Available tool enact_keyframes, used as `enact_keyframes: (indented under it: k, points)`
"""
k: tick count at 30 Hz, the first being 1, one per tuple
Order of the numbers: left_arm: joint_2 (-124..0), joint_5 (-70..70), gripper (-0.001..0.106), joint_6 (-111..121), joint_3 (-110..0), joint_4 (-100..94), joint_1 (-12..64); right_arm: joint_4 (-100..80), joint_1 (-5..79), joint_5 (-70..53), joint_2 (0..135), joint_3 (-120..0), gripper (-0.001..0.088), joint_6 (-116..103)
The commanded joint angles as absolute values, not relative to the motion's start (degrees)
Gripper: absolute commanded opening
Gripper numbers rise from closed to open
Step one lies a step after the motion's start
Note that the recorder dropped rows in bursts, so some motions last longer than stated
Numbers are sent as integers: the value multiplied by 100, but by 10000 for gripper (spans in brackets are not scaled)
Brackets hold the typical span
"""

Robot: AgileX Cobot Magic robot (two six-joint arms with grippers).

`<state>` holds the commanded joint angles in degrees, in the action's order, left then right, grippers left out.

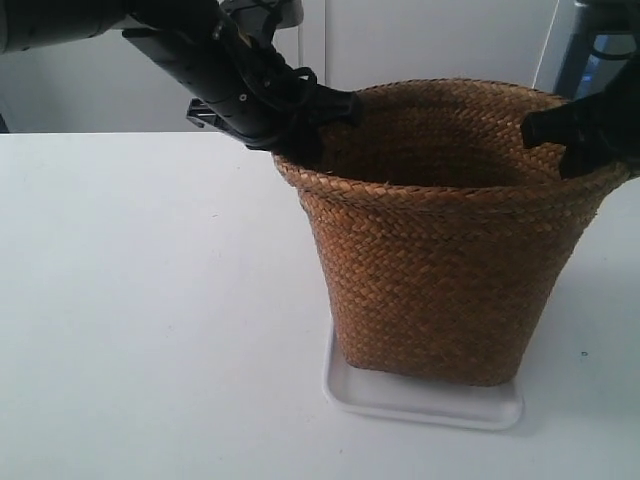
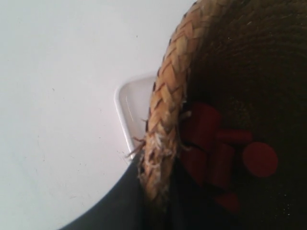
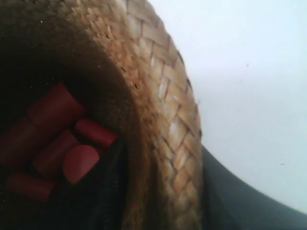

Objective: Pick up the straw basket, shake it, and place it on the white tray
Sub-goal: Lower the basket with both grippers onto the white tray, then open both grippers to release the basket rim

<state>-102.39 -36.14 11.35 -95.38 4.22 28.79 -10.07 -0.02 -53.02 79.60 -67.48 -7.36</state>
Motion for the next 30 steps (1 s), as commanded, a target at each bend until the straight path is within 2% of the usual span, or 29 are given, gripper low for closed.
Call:
enact_keyframes:
  k: [8,10,14,17,20,22,24,28,30]
  points:
    - [-10239,-3750,0,1135,-9538,422,2879,-1007,-2,-5278,7960,-6724,16,-736]
    - [-10239,-3784,0,1135,-9538,422,2879,-1007,-2,-5278,7960,-6724,68,-736]
    - [-10239,-3848,19,1135,-9538,422,2879,-1007,-2,-5278,7960,-6724,227,-736]
    - [-10239,-3952,131,1135,-9538,422,2879,-1007,-2,-5273,7960,-6724,346,-736]
    - [-10239,-4064,296,1135,-9538,422,2879,-1007,-2,-5273,7960,-6724,434,-736]
    - [-10216,-4165,500,1184,-9538,422,2879,-1007,-2,-5308,7960,-6724,499,-736]
    - [-10166,-4224,594,1202,-9538,422,2879,-1007,0,-5380,7941,-6724,539,-736]
    - [-10046,-4335,647,1202,-9538,422,2879,-1007,0,-5417,7698,-6724,636,-736]
    - [-9938,-4347,646,1202,-9538,422,2879,-1007,0,-5417,7486,-6724,637,-736]
